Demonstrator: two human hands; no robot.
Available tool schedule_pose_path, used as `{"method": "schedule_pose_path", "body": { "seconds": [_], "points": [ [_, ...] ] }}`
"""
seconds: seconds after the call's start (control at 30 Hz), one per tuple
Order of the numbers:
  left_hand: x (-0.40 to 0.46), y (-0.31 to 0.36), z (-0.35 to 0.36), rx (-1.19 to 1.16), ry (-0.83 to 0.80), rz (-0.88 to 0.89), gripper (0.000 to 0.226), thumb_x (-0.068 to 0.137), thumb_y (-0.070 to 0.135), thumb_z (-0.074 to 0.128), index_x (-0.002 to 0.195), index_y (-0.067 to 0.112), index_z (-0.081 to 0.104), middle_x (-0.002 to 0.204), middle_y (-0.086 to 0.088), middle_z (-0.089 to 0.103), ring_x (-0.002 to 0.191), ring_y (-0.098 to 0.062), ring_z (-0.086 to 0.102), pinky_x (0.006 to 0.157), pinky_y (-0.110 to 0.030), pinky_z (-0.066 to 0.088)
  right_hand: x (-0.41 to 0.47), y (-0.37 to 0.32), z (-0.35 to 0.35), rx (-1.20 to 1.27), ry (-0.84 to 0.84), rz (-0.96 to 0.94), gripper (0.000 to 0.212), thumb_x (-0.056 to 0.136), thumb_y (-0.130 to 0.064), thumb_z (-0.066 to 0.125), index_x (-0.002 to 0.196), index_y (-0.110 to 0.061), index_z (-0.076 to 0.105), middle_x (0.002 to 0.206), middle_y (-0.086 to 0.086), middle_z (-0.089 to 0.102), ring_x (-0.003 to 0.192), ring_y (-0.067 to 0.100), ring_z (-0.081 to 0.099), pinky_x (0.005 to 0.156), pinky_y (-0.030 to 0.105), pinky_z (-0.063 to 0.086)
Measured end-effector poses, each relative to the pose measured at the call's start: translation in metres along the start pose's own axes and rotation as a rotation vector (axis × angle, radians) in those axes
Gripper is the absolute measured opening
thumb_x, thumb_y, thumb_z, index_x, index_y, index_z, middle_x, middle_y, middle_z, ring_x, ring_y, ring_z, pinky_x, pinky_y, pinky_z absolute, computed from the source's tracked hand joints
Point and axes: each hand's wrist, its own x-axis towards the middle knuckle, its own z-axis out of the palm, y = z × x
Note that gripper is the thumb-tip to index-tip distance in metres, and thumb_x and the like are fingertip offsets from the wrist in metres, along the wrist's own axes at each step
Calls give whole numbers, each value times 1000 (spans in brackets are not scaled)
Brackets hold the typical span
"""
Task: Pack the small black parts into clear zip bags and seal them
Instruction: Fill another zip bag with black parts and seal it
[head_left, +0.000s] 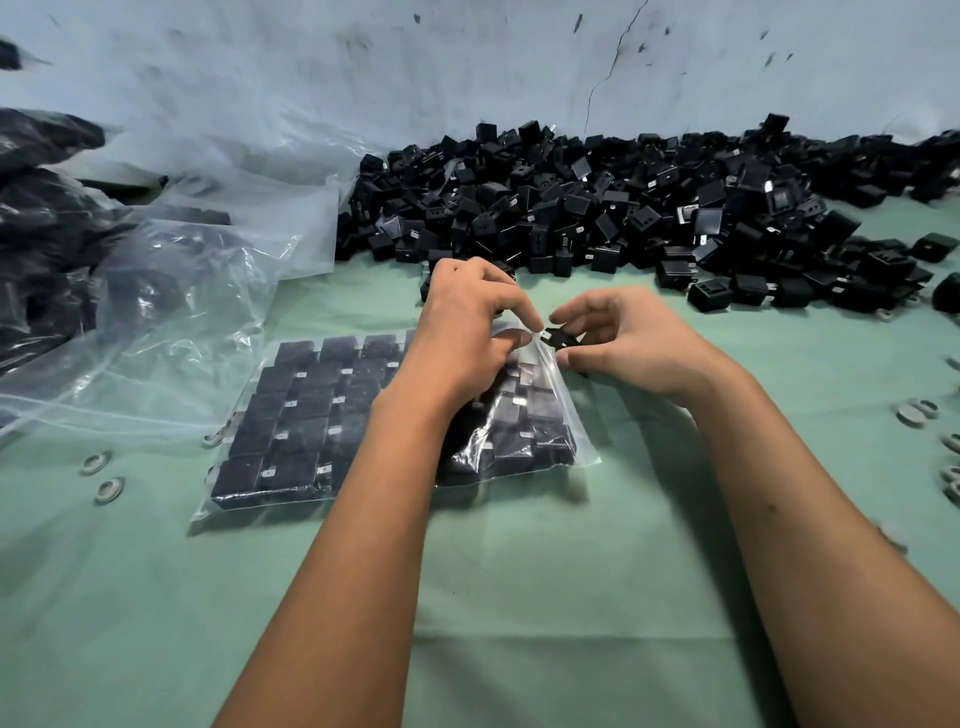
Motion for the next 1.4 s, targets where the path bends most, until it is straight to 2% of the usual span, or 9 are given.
{"method": "schedule_pose_path", "body": {
  "seconds": [0.13, 0.3, 0.57, 0.7, 0.83, 0.9, 1.0, 1.23, 1.4],
  "points": [
    [3, -2, -1, -7, 61, 8, 17, 81, 17, 86, 84, 32, 80, 107, 7, 62, 115, -18, 46, 99, -37, 44, 3, 4, 0, 48, -45, 13, 10, 98, -9, 66, 99, -12, 75, 72, 2, 70, 63, 8, 60, 62, 23, 50],
    [0, -5, -3, -23, 34, -13, 19, 82, 17, 86, 88, 33, 79, 109, 7, 60, 115, -15, 43, 101, -38, 44, 6, 7, 0, -60, -52, -7, 16, 102, -17, 63, 97, -19, 78, 69, -3, 68, 63, 8, 57, 60, 24, 49],
    [-2, 10, 0, -5, -170, 44, 32, 83, 5, 82, 95, 35, 80, 123, 5, 47, 126, -14, 34, 108, -26, 41, 8, 9, -4, -117, 60, 77, 27, 100, -21, 65, 81, -7, 77, 62, 7, 66, 56, 15, 55, 63, 31, 48],
    [-2, 10, -2, 47, -152, 17, 22, 82, 17, 85, 87, 37, 78, 123, 7, 48, 121, -5, 30, 91, 1, 27, 6, 7, -1, -137, 73, 50, 21, 99, -16, 66, 84, -6, 77, 66, 10, 67, 58, 16, 57, 64, 32, 50],
    [-3, 12, -2, 69, -161, 10, 22, 81, 19, 86, 85, 38, 76, 122, 8, 48, 123, -7, 31, 102, -17, 28, 2, 5, -7, 2, -8, 47, 7, 93, -16, 76, 95, -10, 77, 72, 3, 66, 65, 15, 59, 64, 28, 52],
    [-2, 13, -2, 68, -156, 15, 22, 80, 18, 86, 85, 37, 76, 120, 8, 49, 123, -9, 32, 105, -24, 30, -1, 6, -13, 12, -98, 65, 17, 84, -12, 84, 99, -13, 77, 75, -3, 64, 69, 10, 58, 69, 25, 52],
    [-1, 12, -1, 68, -142, 29, 20, 81, 17, 86, 86, 34, 77, 119, 8, 50, 123, -10, 32, 105, -25, 30, -2, 6, -13, -11, -106, 74, 23, 79, -4, 86, 99, -13, 77, 80, 2, 64, 75, 14, 57, 77, 32, 53],
    [3, 13, -2, 74, -82, 95, 16, 81, 16, 85, 90, 28, 80, 117, 4, 54, 121, -15, 34, 102, -21, 27, -2, 4, -4, 112, -102, 26, 25, 83, 2, 81, 101, -15, 79, 79, 7, 57, 76, 16, 56, 77, 33, 52],
    [2, 16, -3, 59, -65, 95, 15, 83, 13, 83, 90, 27, 80, 116, 5, 55, 122, -16, 36, 102, -23, 29, -3, -1, 5, 142, -131, -28, 15, 84, -15, 84, 98, -19, 80, 83, 15, 68, 78, 22, 57, 69, 39, 50]
  ]
}}
